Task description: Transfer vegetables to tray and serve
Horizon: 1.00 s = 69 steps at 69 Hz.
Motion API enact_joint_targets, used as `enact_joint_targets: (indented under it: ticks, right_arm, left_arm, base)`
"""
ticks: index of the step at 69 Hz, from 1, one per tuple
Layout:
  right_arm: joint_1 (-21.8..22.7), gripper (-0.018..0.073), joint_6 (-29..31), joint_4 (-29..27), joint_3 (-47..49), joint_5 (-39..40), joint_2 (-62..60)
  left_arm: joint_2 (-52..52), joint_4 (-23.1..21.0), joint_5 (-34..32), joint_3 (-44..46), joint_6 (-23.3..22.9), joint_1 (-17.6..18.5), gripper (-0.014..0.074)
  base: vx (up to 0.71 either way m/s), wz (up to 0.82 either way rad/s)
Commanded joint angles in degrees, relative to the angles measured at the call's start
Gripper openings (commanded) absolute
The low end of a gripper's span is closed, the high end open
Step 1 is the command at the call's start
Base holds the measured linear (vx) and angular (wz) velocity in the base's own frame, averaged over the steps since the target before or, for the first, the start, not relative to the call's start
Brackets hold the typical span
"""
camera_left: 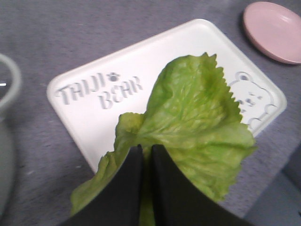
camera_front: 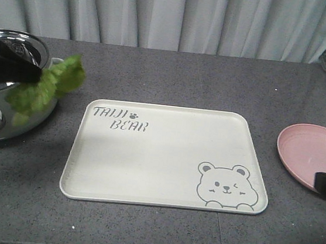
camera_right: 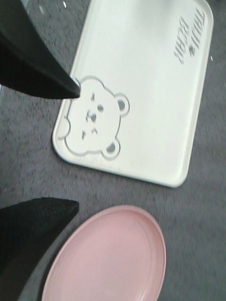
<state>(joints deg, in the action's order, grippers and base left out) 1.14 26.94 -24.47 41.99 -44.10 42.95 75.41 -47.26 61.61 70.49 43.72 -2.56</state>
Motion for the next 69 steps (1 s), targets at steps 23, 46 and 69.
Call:
enact_joint_targets:
  ticks: [23,46,69]
  right_arm:
    - [-2.5,0.0413,38.9,-41.3,6.9,-11.5,19.4]
    - [-18.9,0.0405,43.3,-41.4,17.7,-10.7,33.5]
    - [-24.6,0.0367,54.6,-45.7,20.1,-7.1,36.9]
  left_arm:
    - [-0.4,-17.8,-2.1,-4.3,9.2,12.8,-0.0008]
    - [0.9,-18.4,-0.9,-4.3,9.2,19.0,-0.0008]
    - [0.9,-18.4,0.1,-4.3,9.2,19.0,-0.0007]
  base:
    - [0.0,0.0]
    - [0.0,0.0]
    - [0.0,0.0]
